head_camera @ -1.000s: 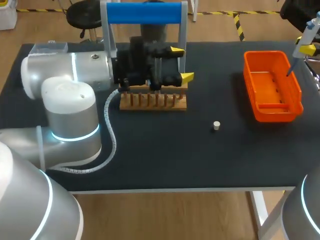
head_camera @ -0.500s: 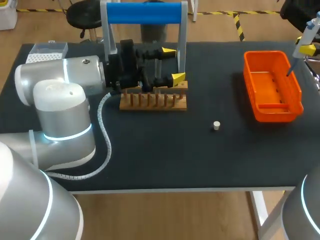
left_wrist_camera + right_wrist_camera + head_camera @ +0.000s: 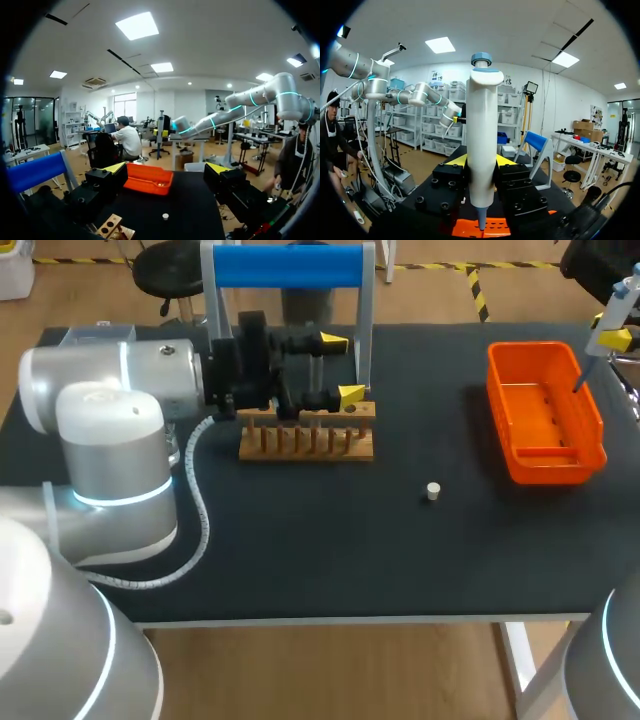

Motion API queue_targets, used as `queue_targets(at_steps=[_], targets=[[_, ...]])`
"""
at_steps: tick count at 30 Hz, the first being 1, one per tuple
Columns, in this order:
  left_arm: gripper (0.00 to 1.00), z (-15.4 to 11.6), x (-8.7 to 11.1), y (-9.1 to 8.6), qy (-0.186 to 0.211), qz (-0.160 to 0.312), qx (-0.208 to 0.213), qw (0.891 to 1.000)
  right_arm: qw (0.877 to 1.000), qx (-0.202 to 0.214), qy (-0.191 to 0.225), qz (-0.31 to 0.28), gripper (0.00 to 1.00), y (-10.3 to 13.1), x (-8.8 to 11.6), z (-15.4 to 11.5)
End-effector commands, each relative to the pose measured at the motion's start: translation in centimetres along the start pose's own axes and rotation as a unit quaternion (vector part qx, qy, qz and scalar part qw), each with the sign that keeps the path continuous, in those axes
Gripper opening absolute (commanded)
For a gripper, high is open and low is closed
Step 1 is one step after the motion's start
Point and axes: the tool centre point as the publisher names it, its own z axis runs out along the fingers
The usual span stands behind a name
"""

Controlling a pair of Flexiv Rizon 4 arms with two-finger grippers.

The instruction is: Invert the test tube, pick up the pipette, mount the tip to pipette, aspirate from beaker and dispense into the tube, eject the tip, return the pipette, and cap with the stopper.

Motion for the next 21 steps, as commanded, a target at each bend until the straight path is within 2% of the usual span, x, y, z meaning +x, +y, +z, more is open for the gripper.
queue_targets(at_steps=[1, 9, 21], targets=[[1.0, -0.12, 0.4, -0.06, -0.006, 0.005, -0.001, 1.0, 1.0, 0.001, 0.001, 0.0, 0.0, 0.06, -0.02, -0.06], [1.0, -0.21, 0.52, -0.17, -0.011, 0.017, -0.001, 1.0, 1.0, 0.001, 0.001, 0.0, 0.0, 0.06, -0.02, -0.06], [1.0, -0.22, 0.6, -0.2, -0.014, 0.012, 0.004, 1.0, 1.0, 0.001, 0.001, 0.0, 0.0, 0.06, -0.02, -0.06]])
